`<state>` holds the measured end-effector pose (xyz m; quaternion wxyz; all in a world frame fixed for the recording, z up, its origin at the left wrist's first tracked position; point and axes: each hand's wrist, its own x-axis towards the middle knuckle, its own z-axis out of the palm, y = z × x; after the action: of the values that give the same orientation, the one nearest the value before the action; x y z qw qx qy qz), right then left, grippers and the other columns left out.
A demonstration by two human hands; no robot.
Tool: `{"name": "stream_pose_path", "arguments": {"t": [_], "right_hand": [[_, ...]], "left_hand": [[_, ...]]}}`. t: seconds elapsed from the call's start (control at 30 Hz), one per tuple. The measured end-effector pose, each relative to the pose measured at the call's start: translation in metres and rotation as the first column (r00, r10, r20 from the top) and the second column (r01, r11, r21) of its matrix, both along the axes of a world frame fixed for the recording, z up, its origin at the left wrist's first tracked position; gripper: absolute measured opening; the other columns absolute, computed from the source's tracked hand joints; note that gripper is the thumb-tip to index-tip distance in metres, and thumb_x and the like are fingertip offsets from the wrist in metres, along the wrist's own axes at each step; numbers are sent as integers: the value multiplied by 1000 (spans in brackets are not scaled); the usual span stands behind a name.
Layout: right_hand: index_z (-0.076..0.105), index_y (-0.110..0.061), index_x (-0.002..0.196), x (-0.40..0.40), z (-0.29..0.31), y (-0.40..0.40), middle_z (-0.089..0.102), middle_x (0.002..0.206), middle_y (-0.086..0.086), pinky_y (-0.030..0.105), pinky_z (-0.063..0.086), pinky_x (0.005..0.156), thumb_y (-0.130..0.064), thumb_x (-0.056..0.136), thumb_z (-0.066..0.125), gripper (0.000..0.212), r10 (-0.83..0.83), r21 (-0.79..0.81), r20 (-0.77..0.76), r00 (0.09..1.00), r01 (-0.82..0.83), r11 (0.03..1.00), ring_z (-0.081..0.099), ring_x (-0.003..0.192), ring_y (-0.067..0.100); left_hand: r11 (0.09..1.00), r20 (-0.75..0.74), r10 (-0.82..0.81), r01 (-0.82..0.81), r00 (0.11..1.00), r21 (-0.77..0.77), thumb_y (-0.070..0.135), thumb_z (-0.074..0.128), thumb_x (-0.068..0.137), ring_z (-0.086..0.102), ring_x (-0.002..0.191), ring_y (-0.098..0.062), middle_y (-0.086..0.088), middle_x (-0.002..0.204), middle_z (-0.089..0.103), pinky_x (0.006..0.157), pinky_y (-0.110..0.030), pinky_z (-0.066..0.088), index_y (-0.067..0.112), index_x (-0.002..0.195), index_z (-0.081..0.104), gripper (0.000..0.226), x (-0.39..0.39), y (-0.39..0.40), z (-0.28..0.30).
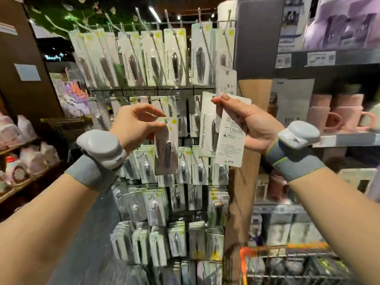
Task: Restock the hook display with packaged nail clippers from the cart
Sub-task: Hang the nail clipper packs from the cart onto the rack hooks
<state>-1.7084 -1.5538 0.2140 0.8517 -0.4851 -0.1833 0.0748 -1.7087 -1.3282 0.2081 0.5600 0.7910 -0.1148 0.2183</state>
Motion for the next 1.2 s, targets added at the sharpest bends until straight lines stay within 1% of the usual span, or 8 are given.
{"name": "stream_pose_path", "arguments": {"t": [0.1, 0.23, 0.33, 0.47, 0.6, 0.73, 0.93, 1.2], "right_hand": [[69, -8, 84, 4, -15, 0, 73, 75, 0, 27, 55, 80, -13, 80, 59, 12, -15, 33, -29, 999, 16, 999, 69, 74, 9], [71, -9, 78, 7, -26, -2, 72, 75, 0, 28, 55, 79, -12, 85, 56, 17, -41, 70, -42, 998, 44, 997, 68, 73, 11], [74, -11, 69, 7, -28, -7, 72, 75, -2, 30, 57, 74, -15, 75, 60, 16, -82, 103, -38, 996, 86, 991, 69, 72, 11], [73, -9, 73, 10, -33, -10, 71, 79, 1, 33, 57, 80, -14, 74, 62, 13, -169, 102, -63, 984, 175, 979, 67, 80, 14], [70, -9, 80, 14, -40, -12, 71, 80, 1, 33, 55, 82, -14, 75, 62, 10, -190, 107, -76, 979, 198, 974, 67, 78, 15], [73, -9, 74, 15, -44, -14, 71, 78, 1, 31, 55, 81, -14, 74, 62, 11, -177, 104, -80, 981, 185, 977, 68, 75, 14], [73, -8, 71, 18, -43, -15, 71, 75, 2, 29, 58, 70, -15, 73, 62, 13, -167, 61, -102, 981, 173, 983, 68, 71, 15], [74, -10, 68, 26, -38, -11, 69, 78, 2, 27, 58, 69, -15, 88, 56, 27, -154, -39, -74, 985, 151, 988, 66, 74, 15]], "left_hand": [[999, -48, -46, 46, 998, 8, -5, 68, 79, 62, 56, -4, -5, 73, 67, 51, -15, 52, 2, 88, 67, 12, 7, 0, -19], [992, -40, -37, 42, 998, 119, -1, 72, 77, 59, 53, 0, 7, 60, 67, 54, -15, 49, 16, 73, 67, 18, 25, 1, -41], [980, -63, -77, 87, 995, 179, 1, 74, 76, 57, 56, -3, 8, 60, 65, 57, -19, 49, 20, 69, 66, 22, 36, -8, -53], [944, -78, -147, 163, 986, 287, 2, 74, 76, 62, 59, -20, -4, 68, 68, 67, -38, 58, 19, 68, 65, 20, 53, -21, -63], [888, -57, -171, 179, 984, 424, 8, 76, 76, 66, 60, -21, -5, 72, 70, 69, -30, 56, 20, 68, 63, 20, 63, -33, -70], [783, 95, -118, 34, 988, 620, 13, 75, 77, 65, 73, -18, 1, 79, 72, 73, -27, 51, 21, 78, 70, 9, 66, -42, -75], [640, 229, -55, -141, 972, 755, 17, 63, 86, 51, 94, -21, 2, 91, 69, 74, -29, 40, 26, 91, 70, 12, 68, -48, -81], [609, 85, 17, -78, 996, 789, 15, 60, 87, 56, 100, -23, 1, 94, 71, 82, -32, 46, 23, 93, 73, 16, 83, -53, -78]]}}
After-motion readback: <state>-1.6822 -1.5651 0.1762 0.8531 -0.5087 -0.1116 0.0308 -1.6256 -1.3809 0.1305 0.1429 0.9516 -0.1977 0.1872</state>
